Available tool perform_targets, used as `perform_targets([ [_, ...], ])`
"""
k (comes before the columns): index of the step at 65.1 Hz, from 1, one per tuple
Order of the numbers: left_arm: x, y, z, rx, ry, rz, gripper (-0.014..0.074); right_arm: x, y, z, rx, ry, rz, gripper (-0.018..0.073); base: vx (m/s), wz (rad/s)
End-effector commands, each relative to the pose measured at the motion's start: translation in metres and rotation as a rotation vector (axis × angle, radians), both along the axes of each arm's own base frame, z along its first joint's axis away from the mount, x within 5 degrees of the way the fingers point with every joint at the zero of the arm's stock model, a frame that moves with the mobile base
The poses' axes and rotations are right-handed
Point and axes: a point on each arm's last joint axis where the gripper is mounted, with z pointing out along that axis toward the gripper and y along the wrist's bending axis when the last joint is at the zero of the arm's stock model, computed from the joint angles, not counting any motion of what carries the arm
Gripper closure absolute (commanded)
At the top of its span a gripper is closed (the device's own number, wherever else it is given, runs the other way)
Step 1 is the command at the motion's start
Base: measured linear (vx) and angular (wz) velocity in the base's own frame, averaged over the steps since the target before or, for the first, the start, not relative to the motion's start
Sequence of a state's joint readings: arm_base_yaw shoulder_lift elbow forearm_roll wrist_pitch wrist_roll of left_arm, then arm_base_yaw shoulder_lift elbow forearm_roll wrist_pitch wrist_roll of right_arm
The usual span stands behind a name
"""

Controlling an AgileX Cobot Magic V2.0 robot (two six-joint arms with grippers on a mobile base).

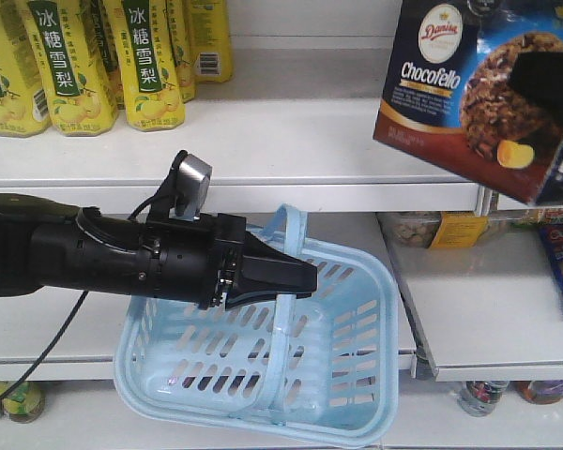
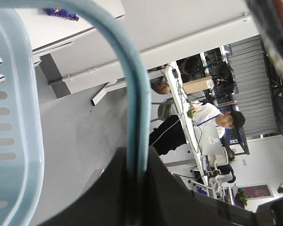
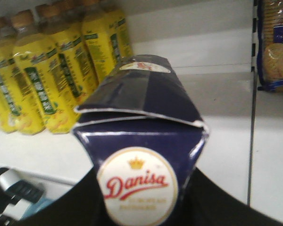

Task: Left arm holds basket, right arm returns cookies
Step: 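Place the box upright on the upper shelf and open the right gripper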

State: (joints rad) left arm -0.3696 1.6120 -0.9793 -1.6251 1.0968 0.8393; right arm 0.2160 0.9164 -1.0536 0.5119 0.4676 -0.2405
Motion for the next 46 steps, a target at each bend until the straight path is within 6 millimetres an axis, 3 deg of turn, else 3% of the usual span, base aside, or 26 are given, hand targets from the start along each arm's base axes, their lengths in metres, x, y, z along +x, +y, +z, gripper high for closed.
perform_targets([
  [1, 0.008, 0.003, 0.03, -0.142, -0.019, 0.099, 0.0602, 0.028, -0.004, 0.012, 0.065, -0.122, -0.104, 0.0459, 0.0, 0.0],
  [11, 0.008, 0.003, 0.03, -0.142, -0.019, 0.099, 0.0602, 0.078, 0.0, -0.014, 0.059, -0.088, -0.176, 0.0459, 0.0, 0.0],
  [22, 0.008, 0.003, 0.03, -0.142, -0.019, 0.099, 0.0602, 0.116, 0.002, -0.039, 0.005, -0.096, -0.237, 0.0456, 0.0, 0.0],
  [34, 0.008, 0.003, 0.03, -0.142, -0.019, 0.099, 0.0602, 0.133, 0.003, -0.053, -0.079, -0.13, -0.264, 0.0447, 0.0, 0.0],
  [46, 0.008, 0.003, 0.03, -0.142, -0.019, 0.099, 0.0602, 0.136, 0.003, -0.055, -0.156, -0.155, -0.259, 0.0377, 0.0, 0.0],
])
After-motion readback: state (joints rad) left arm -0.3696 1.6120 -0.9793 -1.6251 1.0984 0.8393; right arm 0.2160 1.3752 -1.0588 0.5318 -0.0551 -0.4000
